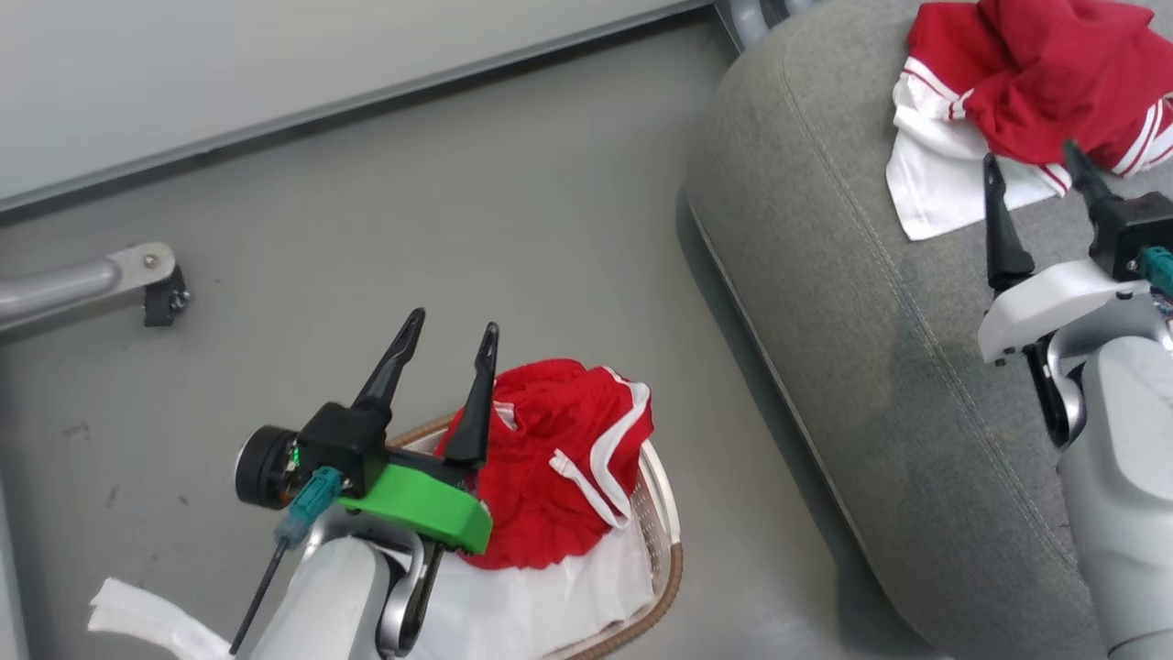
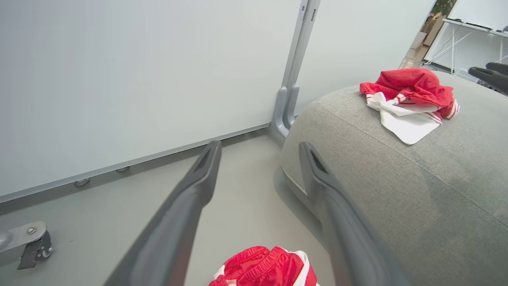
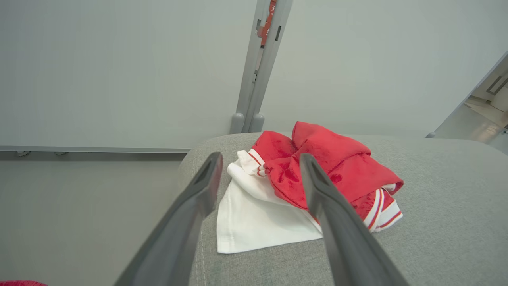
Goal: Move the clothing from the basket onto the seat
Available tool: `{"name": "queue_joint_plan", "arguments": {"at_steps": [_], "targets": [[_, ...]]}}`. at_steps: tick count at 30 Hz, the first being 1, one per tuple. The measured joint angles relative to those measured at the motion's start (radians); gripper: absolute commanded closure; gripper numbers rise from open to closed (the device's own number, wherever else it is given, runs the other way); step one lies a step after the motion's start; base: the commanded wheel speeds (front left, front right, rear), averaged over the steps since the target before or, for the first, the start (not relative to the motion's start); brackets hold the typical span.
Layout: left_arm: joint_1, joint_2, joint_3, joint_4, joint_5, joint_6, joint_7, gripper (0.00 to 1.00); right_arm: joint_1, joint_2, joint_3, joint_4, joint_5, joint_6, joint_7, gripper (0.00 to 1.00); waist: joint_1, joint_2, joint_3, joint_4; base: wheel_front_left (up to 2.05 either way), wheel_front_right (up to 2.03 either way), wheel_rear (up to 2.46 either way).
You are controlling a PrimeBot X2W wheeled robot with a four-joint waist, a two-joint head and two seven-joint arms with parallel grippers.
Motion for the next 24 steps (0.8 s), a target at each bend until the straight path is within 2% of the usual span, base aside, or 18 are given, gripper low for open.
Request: {"name": "queue_joint_plan", "arguments": {"at_steps": [11,17,24], "targets": [[0.202,-0.030,0.232,-0.017,0.016,0.004,-0.001,0.00,0.215,0.135,0.046,-0.100,0.059,0.000,0.000,0.00,0.0000,0.0000,-0.181,0.098,0.00,0.00,0.00],[0.280,-0.040,0.305,-0.033,0.032,0.000,-0.001,0.00,0.358,0.153,0.076,-0.156,0.102,0.000,0.000,0.00,0.0000,0.0000,-0.252,0.150,0.00,0.00,0.00],[0.343,-0.053,0.342,-0.040,0.049,-0.012,-0.001,0.00,0.481,0.155,0.110,-0.217,0.163,0.000,0.000,0.00,0.0000,0.0000,-0.305,0.203,0.00,0.00,0.00]]}}
